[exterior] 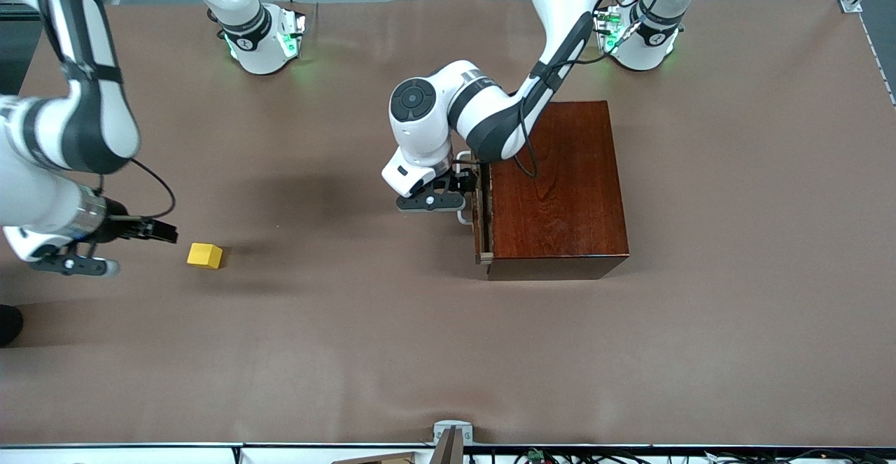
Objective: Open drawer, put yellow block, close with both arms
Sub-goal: 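Pull the drawer open with the left gripper while the right gripper reaches the cube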
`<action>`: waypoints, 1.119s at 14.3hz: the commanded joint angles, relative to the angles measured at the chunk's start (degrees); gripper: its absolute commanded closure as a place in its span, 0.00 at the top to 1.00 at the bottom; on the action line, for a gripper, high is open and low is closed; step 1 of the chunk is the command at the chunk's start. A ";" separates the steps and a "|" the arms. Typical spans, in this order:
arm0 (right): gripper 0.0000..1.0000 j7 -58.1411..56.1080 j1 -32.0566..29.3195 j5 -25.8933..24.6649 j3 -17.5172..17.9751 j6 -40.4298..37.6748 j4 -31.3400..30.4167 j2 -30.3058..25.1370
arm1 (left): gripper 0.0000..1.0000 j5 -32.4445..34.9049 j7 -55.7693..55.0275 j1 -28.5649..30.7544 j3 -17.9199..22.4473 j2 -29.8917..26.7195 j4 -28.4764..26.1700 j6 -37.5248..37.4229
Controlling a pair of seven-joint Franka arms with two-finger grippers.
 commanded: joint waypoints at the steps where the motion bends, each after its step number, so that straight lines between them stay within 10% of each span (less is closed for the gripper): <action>1: 1.00 -1.17 -1.19 -0.40 0.32 4.68 -1.57 4.00 | 1.00 0.65 -2.93 -0.63 -0.20 1.17 1.79 3.16; 14: 0.99 -1.08 -1.72 0.21 0.32 13.21 -2.01 15.44 | 1.00 0.12 -5.67 -2.74 -1.87 3.01 1.79 9.06; 16: 0.31 -1.08 -1.81 0.21 0.32 12.52 -2.01 15.53 | 1.00 -2.16 -5.06 -2.74 -1.87 3.10 1.79 9.50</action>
